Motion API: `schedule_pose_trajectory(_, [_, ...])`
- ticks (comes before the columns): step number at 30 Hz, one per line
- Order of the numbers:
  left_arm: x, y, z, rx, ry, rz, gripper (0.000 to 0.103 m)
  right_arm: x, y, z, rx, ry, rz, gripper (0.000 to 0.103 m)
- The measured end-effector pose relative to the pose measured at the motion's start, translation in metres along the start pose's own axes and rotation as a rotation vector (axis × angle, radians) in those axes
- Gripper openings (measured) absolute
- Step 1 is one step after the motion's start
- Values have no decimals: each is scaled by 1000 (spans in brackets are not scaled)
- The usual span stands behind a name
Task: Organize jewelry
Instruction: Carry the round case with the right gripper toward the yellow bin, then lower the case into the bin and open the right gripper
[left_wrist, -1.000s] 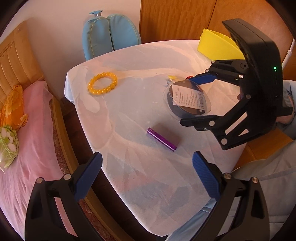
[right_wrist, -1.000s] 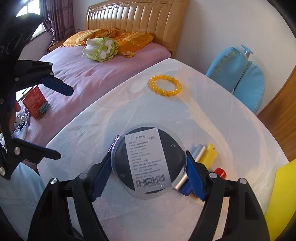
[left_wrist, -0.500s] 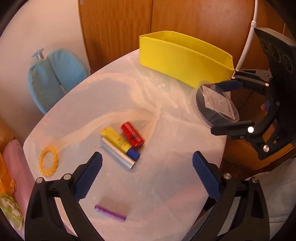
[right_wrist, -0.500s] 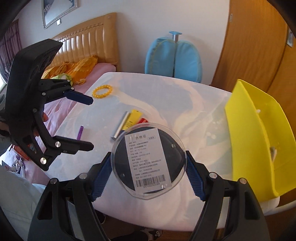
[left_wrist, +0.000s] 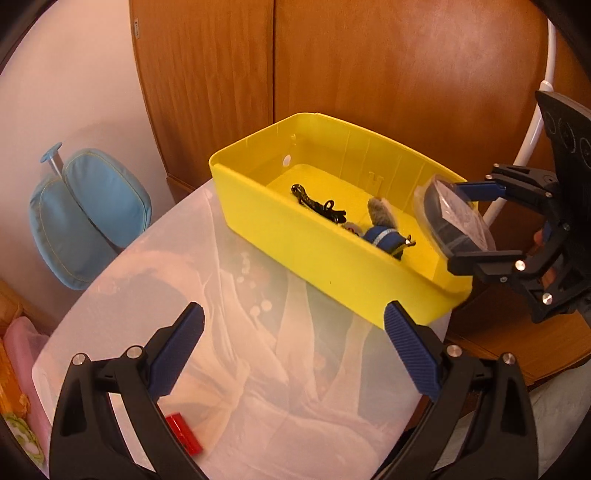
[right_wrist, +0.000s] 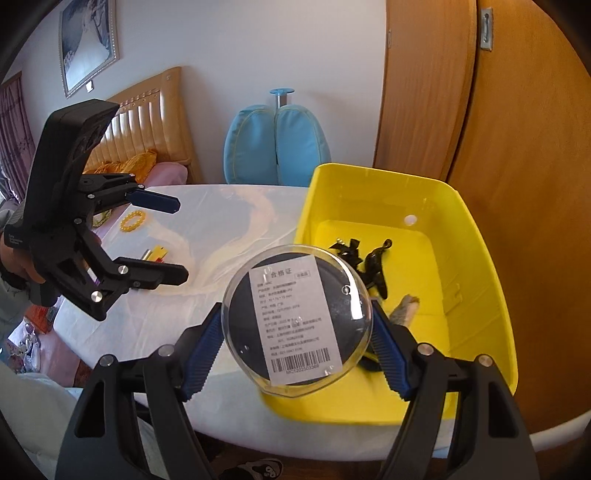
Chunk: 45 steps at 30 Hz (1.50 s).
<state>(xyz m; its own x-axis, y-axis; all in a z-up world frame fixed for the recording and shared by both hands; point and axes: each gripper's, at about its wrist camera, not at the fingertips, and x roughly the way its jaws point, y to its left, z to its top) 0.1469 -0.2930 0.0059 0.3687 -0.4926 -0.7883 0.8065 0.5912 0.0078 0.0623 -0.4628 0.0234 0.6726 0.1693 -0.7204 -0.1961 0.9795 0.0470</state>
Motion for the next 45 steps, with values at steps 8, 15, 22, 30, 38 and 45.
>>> schedule_pose_trajectory(8, [65,50,89,36,21,-42,95,71,-70,55,59,105,-82,77])
schedule_pose_trajectory(15, [120,82,132,112,116,-70,95,173,-104,94,53,259,-83,77])
schedule_pose_trajectory(22, [153,101,150,119,177,-116,95,224,-119,102,73,361,-97,77])
schedule_pose_trajectory(30, [156,106,145,100,179,-130,95,233,-117,99,47,395,-101,77])
schedule_pose_trajectory(38, [142,102,147,86,147,-125,95,220,-113,102,45,372,-108,92])
schedule_pose_trajectory(45, [108,85,135,89,104,-102,95,171,-109,98,51,274,-127,93])
